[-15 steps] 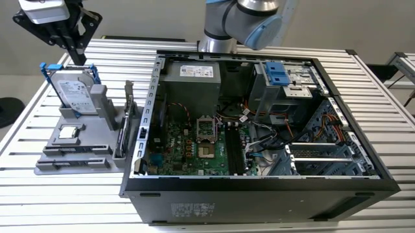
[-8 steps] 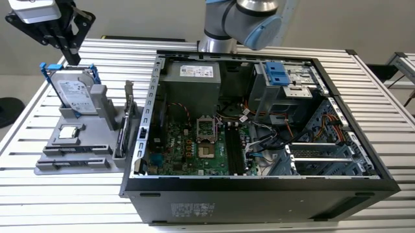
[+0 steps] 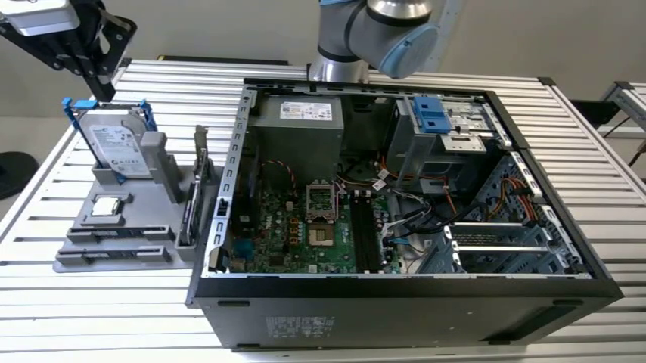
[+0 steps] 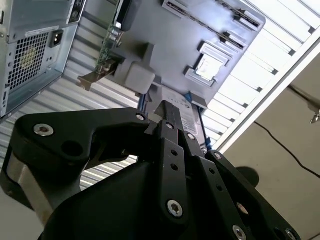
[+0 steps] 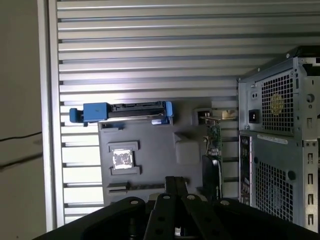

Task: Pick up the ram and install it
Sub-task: 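Reach for the ram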

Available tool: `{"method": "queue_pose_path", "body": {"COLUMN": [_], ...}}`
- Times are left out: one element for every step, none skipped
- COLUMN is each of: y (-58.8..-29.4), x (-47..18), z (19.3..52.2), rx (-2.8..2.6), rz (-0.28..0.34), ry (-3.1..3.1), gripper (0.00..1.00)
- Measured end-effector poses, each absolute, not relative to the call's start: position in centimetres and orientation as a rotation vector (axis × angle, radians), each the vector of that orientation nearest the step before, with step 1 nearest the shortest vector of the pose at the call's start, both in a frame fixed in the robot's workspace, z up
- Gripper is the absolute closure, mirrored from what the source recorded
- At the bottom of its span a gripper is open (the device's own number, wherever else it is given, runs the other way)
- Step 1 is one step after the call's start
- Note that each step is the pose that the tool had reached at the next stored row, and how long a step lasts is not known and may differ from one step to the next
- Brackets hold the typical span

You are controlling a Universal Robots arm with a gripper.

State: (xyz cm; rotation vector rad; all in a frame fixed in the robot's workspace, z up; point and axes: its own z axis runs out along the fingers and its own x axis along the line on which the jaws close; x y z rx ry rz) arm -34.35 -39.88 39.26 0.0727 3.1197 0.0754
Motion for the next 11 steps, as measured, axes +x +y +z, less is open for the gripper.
{"method": "queue_pose_path", "body": {"y": [-39.9, -39.9, -39.9, -39.9, -39.9, -39.9, -39.9, -39.9, -39.9, -39.9, -39.9], "x": [-34.5, -34.6, -34.8, -34.9, -35.1, -35.2, -35.4, -35.5, -35.6, -35.8, -35.9], "z": [39.3, 39.3, 39.3, 39.3, 39.3, 39.3, 39.3, 39.3, 39.3, 39.3, 39.3], "rx": [0.072, 0.071, 0.071, 0.070, 0.070, 0.069, 0.068, 0.068, 0.067, 0.067, 0.067], "rz": [0.075, 0.075, 0.075, 0.075, 0.075, 0.075, 0.075, 0.075, 0.075, 0.075, 0.075], "ry": [3.120, 3.120, 3.120, 3.120, 3.120, 3.120, 3.120, 3.120, 3.120, 3.120, 3.120], "gripper": [1.00, 1.00, 1.00, 1.00, 1.00, 1.00, 1.00, 1.00, 1.00, 1.00, 1.00]}}
